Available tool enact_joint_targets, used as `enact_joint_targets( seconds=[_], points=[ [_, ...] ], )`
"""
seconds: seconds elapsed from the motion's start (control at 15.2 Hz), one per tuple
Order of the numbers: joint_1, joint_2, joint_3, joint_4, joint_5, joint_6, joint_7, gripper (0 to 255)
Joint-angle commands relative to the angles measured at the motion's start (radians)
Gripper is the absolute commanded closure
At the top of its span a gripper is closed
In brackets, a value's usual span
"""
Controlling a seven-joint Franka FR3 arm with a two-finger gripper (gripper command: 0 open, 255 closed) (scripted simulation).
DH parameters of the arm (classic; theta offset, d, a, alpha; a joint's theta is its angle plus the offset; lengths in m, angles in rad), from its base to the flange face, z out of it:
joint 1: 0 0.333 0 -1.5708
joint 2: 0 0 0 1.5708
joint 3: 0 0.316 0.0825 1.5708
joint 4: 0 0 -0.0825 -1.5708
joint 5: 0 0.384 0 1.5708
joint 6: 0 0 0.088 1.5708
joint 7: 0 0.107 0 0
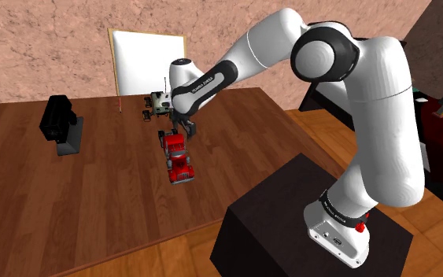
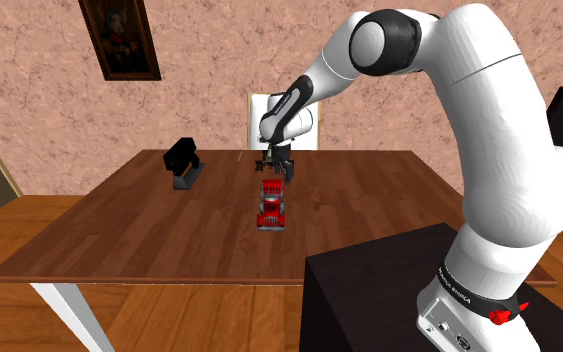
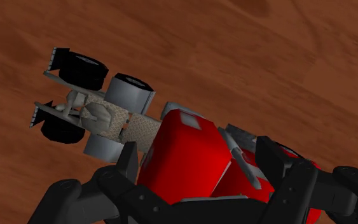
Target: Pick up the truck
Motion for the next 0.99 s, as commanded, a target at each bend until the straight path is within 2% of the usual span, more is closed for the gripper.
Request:
enact_joint_targets(
  seconds=[0.0, 0.13, 0.2, 0.92],
  points=[
    [0.001, 0.029, 0.000, 0.010, -0.001, 0.020, 0.001, 0],
    [0.001, 0.029, 0.000, 0.010, -0.001, 0.020, 0.001, 0],
    [0.001, 0.030, 0.000, 0.010, -0.001, 0.020, 0.001, 255],
    [0.000, 0.009, 0.000, 0.005, 0.000, 0.004, 0.000, 255]
  ],
)
